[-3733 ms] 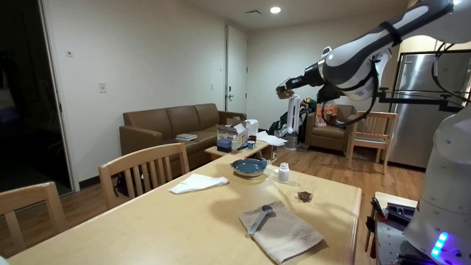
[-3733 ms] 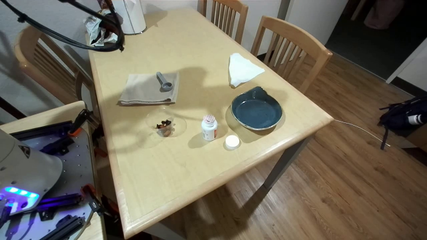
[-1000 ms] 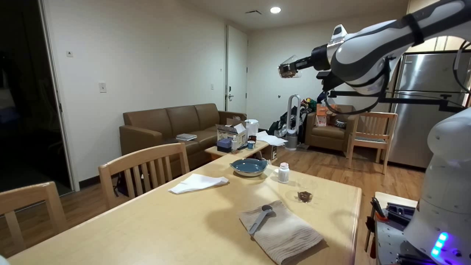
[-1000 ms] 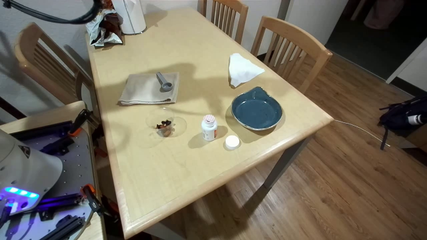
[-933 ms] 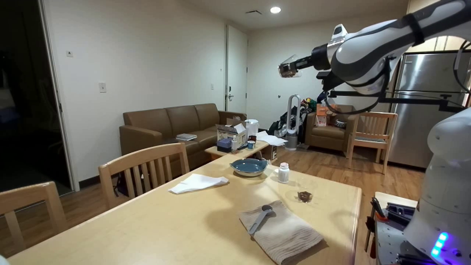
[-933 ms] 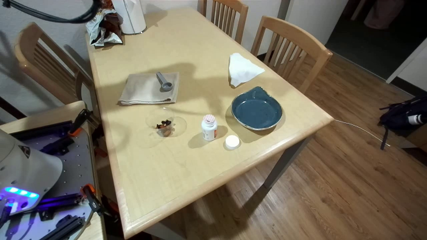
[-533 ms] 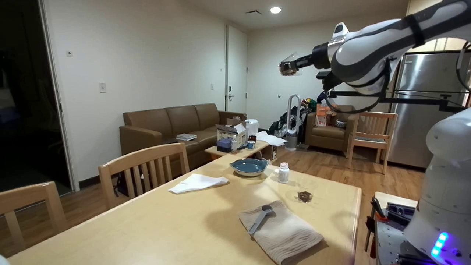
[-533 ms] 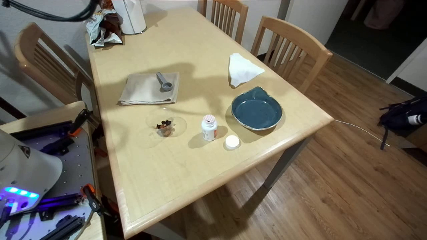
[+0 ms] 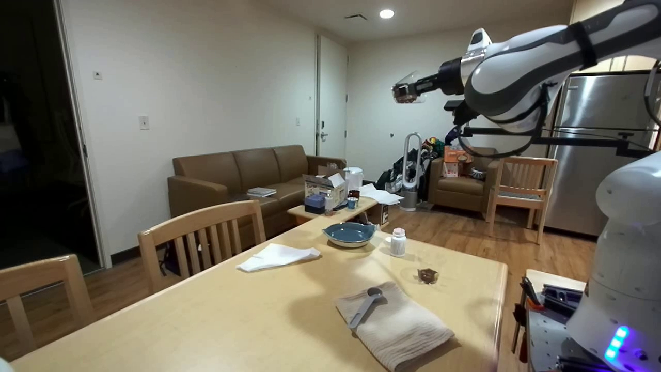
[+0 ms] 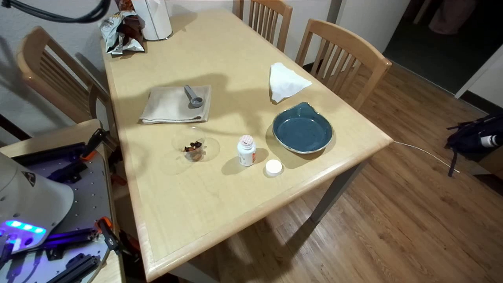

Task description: Pick up the cup and pour some of its contents in the other cup

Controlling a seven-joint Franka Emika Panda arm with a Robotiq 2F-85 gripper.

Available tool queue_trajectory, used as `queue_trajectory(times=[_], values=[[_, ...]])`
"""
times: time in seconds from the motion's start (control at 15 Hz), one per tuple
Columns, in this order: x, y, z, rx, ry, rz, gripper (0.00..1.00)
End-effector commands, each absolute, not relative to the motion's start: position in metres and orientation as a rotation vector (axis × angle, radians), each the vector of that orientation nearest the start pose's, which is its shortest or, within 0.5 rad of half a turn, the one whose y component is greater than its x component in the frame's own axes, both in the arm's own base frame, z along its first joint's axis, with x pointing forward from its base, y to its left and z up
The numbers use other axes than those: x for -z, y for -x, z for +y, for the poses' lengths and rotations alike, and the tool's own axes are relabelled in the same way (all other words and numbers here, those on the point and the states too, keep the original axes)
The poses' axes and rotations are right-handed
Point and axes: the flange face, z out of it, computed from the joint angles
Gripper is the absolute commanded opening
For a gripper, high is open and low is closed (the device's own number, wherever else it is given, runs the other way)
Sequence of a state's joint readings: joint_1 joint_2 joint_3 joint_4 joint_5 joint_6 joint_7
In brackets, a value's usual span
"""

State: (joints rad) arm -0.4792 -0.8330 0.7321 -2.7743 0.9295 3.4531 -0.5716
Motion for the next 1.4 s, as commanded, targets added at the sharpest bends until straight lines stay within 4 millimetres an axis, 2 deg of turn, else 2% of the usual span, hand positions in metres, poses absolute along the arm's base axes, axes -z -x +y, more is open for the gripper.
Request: queue_trajectory(times=[0.0, 0.6, 1.33], values=[[-0.5604, -0.3356, 0.043, 2.283, 2.706, 0.068, 0.05], [-0.5678, -0.3337, 0.0469, 2.358, 2.723, 0.017, 0.05], [-0.5651, -0.3351, 0.0516, 2.376, 2.731, 0.02, 0.05]])
